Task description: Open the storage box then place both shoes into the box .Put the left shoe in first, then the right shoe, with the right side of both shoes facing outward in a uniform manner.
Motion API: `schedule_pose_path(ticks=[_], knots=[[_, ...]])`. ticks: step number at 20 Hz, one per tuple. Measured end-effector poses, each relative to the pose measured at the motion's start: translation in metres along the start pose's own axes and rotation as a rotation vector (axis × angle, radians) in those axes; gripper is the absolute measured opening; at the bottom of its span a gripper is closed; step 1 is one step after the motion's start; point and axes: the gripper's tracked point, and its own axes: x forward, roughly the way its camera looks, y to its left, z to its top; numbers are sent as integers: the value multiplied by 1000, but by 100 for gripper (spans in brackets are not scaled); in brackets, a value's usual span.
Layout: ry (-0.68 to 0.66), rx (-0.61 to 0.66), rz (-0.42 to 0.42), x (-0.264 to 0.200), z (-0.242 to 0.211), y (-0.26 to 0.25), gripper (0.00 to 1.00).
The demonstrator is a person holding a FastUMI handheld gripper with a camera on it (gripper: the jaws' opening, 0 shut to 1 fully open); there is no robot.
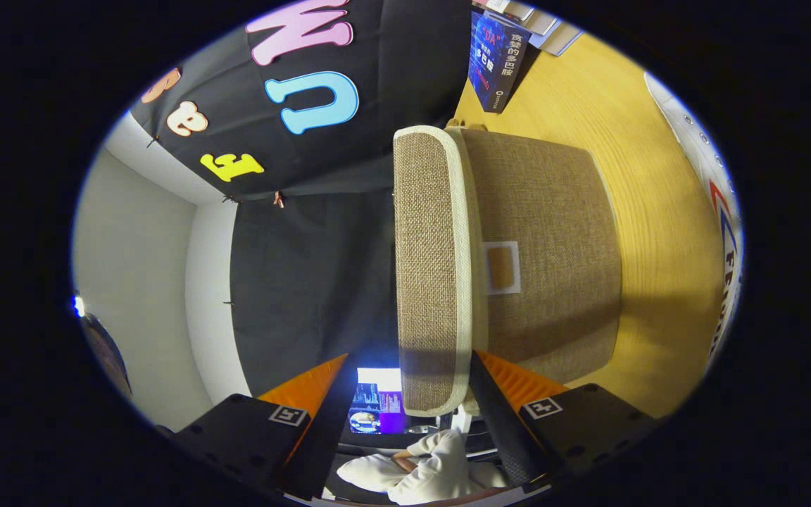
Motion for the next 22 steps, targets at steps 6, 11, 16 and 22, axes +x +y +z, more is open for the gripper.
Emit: schedule_pose_path(ticks=[6,11,16,22], knots=[[-18,36,3,8,3,11,32],[-15,-20,24,24,-3,40,9],[-16,-66,57,47,-6,94,5],[-11,-154,14,103,-8,137,5]])
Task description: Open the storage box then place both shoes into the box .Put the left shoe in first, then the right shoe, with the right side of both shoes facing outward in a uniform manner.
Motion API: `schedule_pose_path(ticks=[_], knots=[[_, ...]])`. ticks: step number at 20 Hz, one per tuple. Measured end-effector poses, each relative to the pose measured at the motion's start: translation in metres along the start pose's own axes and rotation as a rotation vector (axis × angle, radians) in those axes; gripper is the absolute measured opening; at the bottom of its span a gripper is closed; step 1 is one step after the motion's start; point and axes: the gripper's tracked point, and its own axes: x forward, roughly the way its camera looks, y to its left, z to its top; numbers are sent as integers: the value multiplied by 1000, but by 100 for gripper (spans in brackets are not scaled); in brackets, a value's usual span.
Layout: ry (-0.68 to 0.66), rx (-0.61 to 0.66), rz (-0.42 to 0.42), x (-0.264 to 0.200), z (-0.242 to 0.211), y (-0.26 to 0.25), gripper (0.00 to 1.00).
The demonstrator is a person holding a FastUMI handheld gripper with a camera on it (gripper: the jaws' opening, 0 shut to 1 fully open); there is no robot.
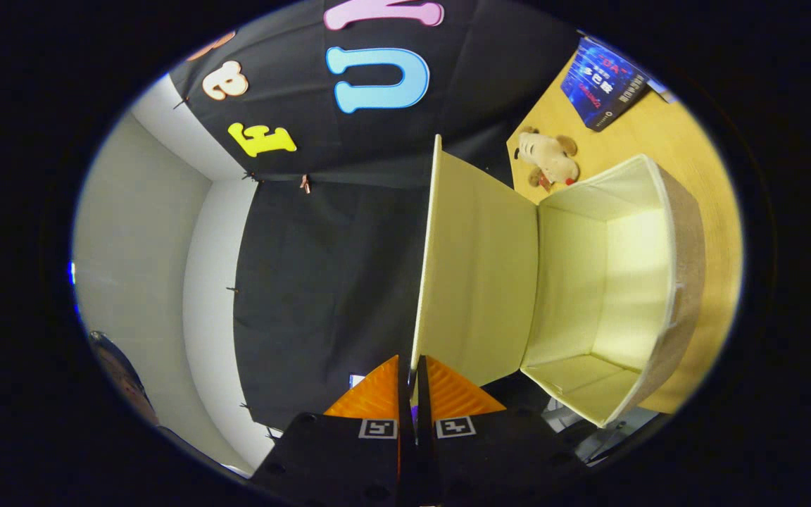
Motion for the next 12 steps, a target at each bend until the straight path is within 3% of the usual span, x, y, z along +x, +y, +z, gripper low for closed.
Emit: schedule_pose_path(ticks=[12], knots=[[37,-53,-159,164,-22,9,5]])
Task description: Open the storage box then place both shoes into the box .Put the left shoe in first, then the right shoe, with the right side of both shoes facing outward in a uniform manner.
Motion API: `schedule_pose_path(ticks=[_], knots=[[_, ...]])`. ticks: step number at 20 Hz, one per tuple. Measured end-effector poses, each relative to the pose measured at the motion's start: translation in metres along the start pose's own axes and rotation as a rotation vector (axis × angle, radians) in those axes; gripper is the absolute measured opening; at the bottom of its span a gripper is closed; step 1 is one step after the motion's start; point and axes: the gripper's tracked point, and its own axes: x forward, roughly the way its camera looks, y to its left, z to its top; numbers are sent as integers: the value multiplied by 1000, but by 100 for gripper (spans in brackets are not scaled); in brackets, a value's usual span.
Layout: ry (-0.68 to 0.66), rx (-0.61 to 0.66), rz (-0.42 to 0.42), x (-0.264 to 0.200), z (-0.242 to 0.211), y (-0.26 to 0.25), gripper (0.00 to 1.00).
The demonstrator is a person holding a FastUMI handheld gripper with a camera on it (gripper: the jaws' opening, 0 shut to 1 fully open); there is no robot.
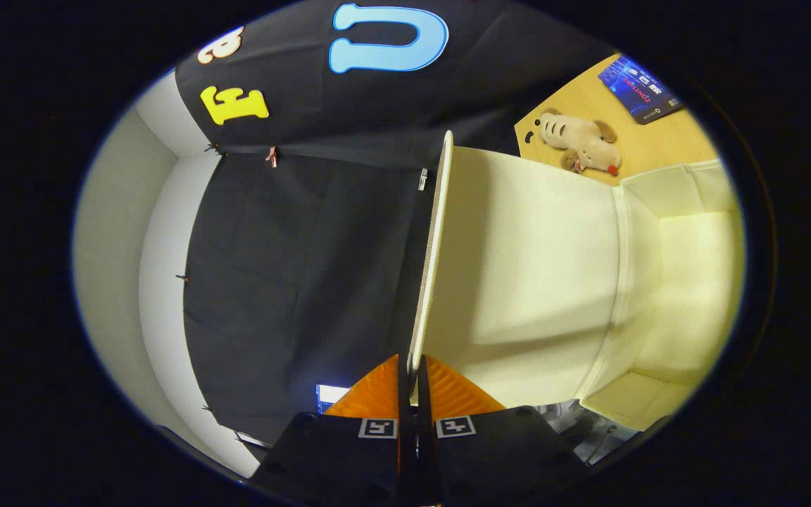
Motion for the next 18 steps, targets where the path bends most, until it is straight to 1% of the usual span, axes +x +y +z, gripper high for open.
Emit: schedule_pose_path(ticks=[3,5,7,8,9,12,16,18], knots=[[19,-24,-45,35,-6,-8,5],[48,-28,-76,50,-10,-17,6],[75,-50,-93,56,-17,-21,17],[74,-84,-116,55,-18,-27,35],[64,-120,-139,50,-16,-35,42],[1,-243,-195,19,-8,-49,98],[-134,-385,-307,-48,21,-68,98],[-205,-437,-394,-88,36,-86,98]])
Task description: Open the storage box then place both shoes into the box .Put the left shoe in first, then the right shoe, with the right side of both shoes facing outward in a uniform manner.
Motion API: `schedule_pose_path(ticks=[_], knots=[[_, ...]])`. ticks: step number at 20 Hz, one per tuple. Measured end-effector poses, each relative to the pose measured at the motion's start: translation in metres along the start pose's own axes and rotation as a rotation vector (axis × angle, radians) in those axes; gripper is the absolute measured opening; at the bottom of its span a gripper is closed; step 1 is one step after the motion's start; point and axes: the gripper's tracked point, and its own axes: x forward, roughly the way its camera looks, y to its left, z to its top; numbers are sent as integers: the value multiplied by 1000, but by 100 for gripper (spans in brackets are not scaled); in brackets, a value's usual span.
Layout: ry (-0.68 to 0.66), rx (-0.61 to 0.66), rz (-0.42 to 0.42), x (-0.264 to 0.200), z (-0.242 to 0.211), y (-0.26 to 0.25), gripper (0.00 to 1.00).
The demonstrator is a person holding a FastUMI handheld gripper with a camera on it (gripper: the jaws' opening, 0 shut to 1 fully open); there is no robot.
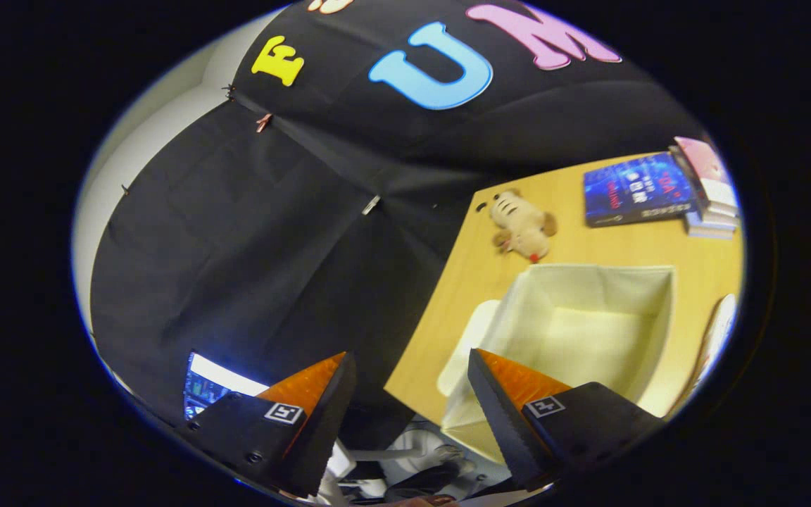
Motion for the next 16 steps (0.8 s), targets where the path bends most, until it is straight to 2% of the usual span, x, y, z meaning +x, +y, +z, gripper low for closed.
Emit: schedule_pose_path(ticks=[5,7,10,16], knots=[[-95,-92,-282,-82,11,-103,98],[-102,-97,-405,-112,5,-149,98],[-110,-89,-546,-148,-8,-210,98],[28,-70,-733,-191,-68,-330,99]])
